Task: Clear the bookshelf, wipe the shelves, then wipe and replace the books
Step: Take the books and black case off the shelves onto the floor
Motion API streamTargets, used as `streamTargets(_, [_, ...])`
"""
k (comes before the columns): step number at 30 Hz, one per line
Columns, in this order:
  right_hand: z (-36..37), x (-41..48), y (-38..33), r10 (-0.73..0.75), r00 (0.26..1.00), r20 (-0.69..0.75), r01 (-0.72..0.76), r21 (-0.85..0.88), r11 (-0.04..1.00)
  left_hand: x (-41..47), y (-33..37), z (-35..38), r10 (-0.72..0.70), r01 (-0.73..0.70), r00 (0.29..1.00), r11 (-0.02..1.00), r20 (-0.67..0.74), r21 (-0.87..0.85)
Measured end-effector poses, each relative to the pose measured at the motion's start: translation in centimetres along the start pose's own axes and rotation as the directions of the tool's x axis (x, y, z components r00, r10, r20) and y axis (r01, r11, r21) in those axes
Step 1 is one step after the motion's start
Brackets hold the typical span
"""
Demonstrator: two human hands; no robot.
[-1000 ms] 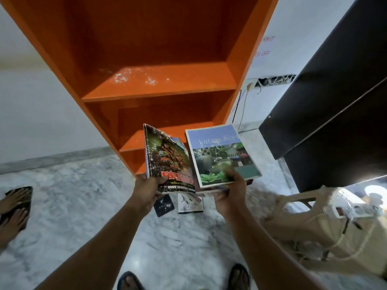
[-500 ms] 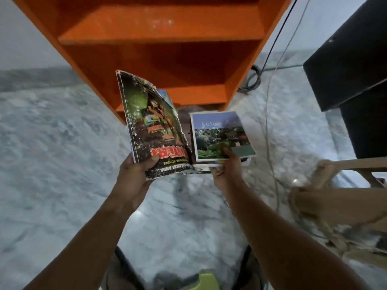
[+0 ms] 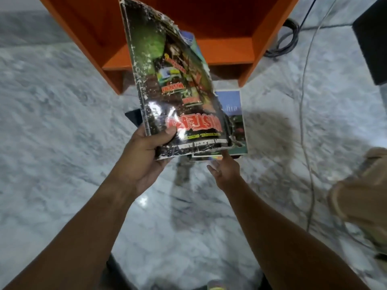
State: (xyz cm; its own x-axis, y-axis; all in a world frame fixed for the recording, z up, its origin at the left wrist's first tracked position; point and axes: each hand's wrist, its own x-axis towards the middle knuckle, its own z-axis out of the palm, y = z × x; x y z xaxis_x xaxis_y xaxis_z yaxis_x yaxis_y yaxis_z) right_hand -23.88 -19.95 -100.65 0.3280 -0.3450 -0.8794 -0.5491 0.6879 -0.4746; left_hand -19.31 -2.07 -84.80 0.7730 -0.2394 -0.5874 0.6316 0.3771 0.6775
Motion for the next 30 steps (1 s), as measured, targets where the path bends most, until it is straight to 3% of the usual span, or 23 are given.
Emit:
streamTargets(2, [-0.7,-0.8,0.1,0.013,0.998,0.056,-0.014,0.014,1.0,0.2,-0.8,1.8,-0.032,0.033,0.998,0.999,0.048,-0.026])
streamTargets(6, [-1.5,-1.2,0.9,0.03,0.983,0.179,-0.073,0.24,0.968,1.6,-3.0,4.4,-0.083,0.096,0.985,0.992,0.152,-0.081])
streamTargets(12, [-2.6,-0.7,1.5,0.133,0.969,0.208,-0.22,0.482,0.848,8.2,-7.9,3.9,-0.21,0.212,0.977,0.975,0.031,-0.071])
streamTargets(16, [-3.4,-0.2,1.5,0.122,0.968,0.221,-0.217,0.482,0.849,11.3,-11.5,0.3,-0.259,0.285,0.955,0.938,-0.145,0.2])
streamTargets(18, [-3.5,-0.2,1.1,0.128,0.967,0.22,-0.218,0.456,0.863,11.7,-12.7,-0.9,-0.202,0.287,0.947,0.88,-0.248,0.378])
streamTargets(20, [-3.5,-0.7,0.6,0.161,0.973,0.164,-0.217,0.426,0.878,11.9,-13.0,-0.9,-0.077,0.258,0.946,0.767,-0.315,0.587])
streamTargets(21, [-3.5,-1.1,0.3,0.175,0.975,0.134,-0.216,0.414,0.884,12.0,-12.9,-0.9,-0.006,0.249,0.945,0.665,-0.328,0.704])
streamTargets(23, [-3.0,-2.3,-0.6,0.197,0.979,0.059,-0.205,0.352,0.913,11.4,-11.7,-0.3,0.024,0.273,0.95,0.414,-0.31,0.868])
streamTargets(26, [-2.1,-6.2,-3.2,0.157,0.98,-0.122,-0.146,0.089,0.985,9.2,-8.0,1.6,-0.087,0.213,0.975,0.091,-0.205,0.973])
streamTargets(28, [-1.0,-9.6,-5.3,0.042,0.991,-0.131,-0.07,-0.22,0.973,6.9,-4.7,3.1,-0.093,0.125,0.989,0.084,-0.117,0.989])
streamTargets(30, [1.0,-14.0,-8.8,-0.079,0.994,-0.082,0.029,-0.488,0.872,3.9,0.0,5.2,-0.068,0.04,0.997,0.128,-0.032,0.991])
